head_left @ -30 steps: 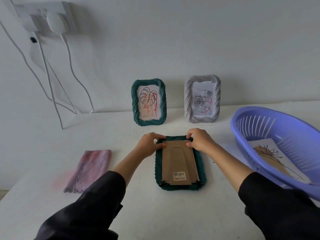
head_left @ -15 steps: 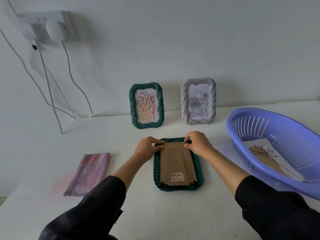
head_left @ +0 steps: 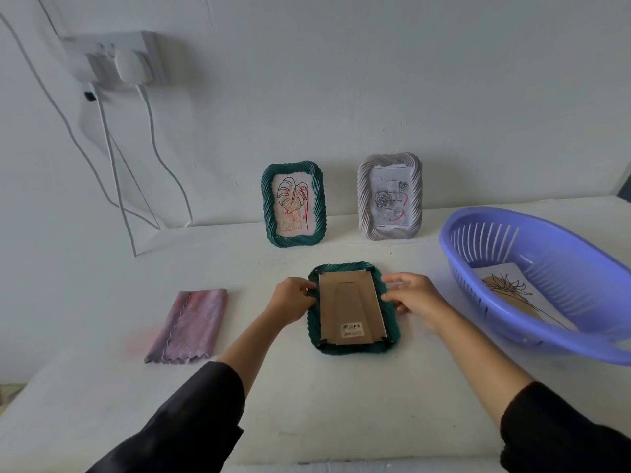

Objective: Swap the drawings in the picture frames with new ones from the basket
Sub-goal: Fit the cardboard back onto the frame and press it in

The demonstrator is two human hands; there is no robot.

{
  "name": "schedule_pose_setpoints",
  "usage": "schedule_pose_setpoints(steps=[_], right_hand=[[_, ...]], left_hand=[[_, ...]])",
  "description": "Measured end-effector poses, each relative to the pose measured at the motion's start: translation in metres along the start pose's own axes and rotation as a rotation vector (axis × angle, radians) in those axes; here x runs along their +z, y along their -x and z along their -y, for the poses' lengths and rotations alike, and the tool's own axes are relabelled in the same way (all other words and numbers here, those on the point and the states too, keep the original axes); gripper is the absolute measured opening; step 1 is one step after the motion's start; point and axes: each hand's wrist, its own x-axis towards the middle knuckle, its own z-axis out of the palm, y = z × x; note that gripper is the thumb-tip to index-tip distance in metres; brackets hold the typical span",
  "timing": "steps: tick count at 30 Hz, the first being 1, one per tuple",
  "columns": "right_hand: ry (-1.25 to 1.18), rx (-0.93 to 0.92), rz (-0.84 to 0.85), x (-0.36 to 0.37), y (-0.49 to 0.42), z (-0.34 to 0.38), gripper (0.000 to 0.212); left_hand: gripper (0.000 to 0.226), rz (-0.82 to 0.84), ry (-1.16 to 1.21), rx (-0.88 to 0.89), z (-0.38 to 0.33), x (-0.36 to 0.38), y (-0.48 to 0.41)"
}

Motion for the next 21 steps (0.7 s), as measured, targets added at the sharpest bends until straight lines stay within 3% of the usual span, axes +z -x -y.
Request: schedule_pose_setpoints(steps=[4,10,14,17,21], right_hand=[[0.206,-0.106,-0.111,0.011,0.018,-0.015,0.039],[0.165,-0.094,-0.154,0.005,0.029,-0.006,0.04],[0.258,-0.264,-0.303,-0.006,0.044,0.031,0.036],[0.372,-0.383,-0.374,-0.006,0.059,0.065,0.035],[0.438,-0.526,-0.318,0.015,0.077,0.09,0.024]], left_hand=[[0.039,-0.051,0.01,0.003,-0.002,0.006,0.011],[0.033,-0.066,0.062,-0.009,-0.002,0.009,0.02],[0.032,-0.128,0.158,-0.032,-0.004,0.005,0.025],[0.031,-0.174,0.296,0.036,-0.018,0.001,0.032],[0.038,-0.107,0.748,0.065,-0.052,-0.006,0.049]])
